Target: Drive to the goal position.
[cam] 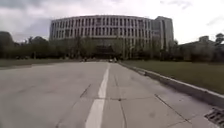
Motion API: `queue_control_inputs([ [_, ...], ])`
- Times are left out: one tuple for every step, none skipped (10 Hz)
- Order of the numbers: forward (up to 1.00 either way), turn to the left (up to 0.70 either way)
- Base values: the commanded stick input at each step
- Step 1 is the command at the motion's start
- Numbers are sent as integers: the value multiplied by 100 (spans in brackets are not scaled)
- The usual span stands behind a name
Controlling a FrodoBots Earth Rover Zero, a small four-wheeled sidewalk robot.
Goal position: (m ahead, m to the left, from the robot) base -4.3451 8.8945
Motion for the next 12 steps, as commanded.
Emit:
queue_control_inputs([
  [100, 0],
  [100, 0],
  [100, 0],
  [100, 0],
  [100, 0],
  [100, 0],
  [100, 0],
  [100, 0],
  [100, 0],
  [100, 0],
  [100, 0],
  [100, 0],
])
